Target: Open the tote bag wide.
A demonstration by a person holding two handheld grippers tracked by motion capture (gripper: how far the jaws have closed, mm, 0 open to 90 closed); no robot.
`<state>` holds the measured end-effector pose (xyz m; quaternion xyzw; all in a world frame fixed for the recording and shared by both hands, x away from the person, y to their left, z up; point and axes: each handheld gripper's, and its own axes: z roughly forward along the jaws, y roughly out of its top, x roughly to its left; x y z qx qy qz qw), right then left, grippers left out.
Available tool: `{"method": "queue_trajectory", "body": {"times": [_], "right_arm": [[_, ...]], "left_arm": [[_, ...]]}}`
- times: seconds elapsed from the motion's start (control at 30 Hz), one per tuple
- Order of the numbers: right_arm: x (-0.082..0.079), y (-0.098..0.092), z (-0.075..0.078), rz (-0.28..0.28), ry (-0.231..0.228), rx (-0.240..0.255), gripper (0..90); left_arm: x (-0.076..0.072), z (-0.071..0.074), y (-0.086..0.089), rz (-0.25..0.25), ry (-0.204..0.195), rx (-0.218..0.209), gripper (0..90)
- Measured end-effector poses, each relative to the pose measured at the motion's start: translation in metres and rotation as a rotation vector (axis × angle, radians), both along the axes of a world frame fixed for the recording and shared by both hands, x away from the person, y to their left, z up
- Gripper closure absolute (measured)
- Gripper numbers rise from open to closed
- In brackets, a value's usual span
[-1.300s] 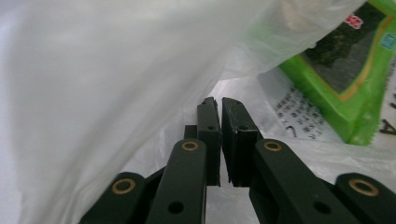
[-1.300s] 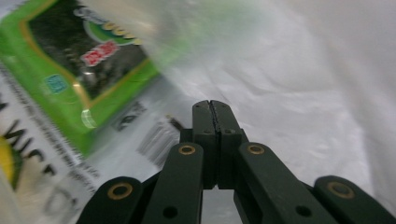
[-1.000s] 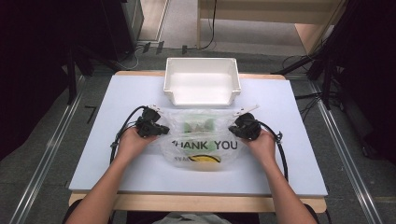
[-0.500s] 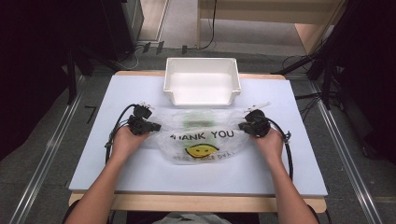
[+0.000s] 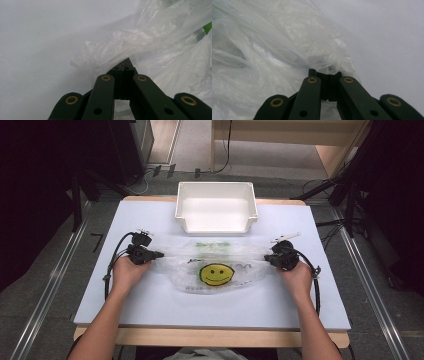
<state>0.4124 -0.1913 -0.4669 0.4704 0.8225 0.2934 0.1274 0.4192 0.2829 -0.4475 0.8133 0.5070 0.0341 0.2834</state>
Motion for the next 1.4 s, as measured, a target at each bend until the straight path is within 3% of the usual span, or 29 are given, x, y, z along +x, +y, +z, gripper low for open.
{"method": "queue_trajectory", "body": {"times": [0.27,0.33,0.4,0.47,0.5,0.57,0.73,0.83,1.13,1.23,1.4], "right_arm": [[-0.002,-0.007,0.000,-0.043,0.003,-0.008,90.0],[-0.002,-0.004,0.001,-0.048,0.000,-0.032,90.0],[-0.001,0.002,0.003,-0.023,-0.011,-0.059,90.0],[-0.001,0.005,0.007,-0.008,-0.009,0.007,90.0],[0.000,0.010,0.012,0.009,-0.027,0.013,90.0],[0.000,0.011,0.013,0.017,-0.037,0.008,90.0],[0.000,0.020,0.015,0.048,-0.042,0.014,90.0],[-0.002,0.023,0.019,0.059,-0.058,0.016,90.0],[-0.011,0.032,0.032,0.105,-0.072,0.054,90.0],[-0.012,0.038,0.033,0.116,-0.071,0.062,90.0],[-0.006,0.048,0.036,0.138,-0.067,0.082,90.0]], "left_arm": [[-0.001,0.000,0.000,0.000,-0.012,0.013,90.0],[0.000,0.001,-0.001,0.002,-0.005,0.013,90.0],[0.003,0.001,0.002,0.011,0.028,-0.019,90.0],[0.001,0.004,-0.001,-0.009,0.015,-0.032,90.0],[0.000,0.007,-0.003,-0.023,0.006,-0.028,90.0],[-0.002,0.010,-0.009,-0.041,-0.005,-0.039,90.0],[-0.004,0.015,-0.020,-0.085,-0.021,-0.013,90.0],[-0.006,0.019,-0.022,-0.087,-0.031,-0.002,90.0],[-0.014,0.044,-0.019,-0.119,-0.067,-0.061,90.0],[-0.013,0.049,-0.020,-0.129,-0.063,-0.101,90.0],[-0.010,0.048,-0.041,-0.179,-0.054,-0.062,90.0]]}}
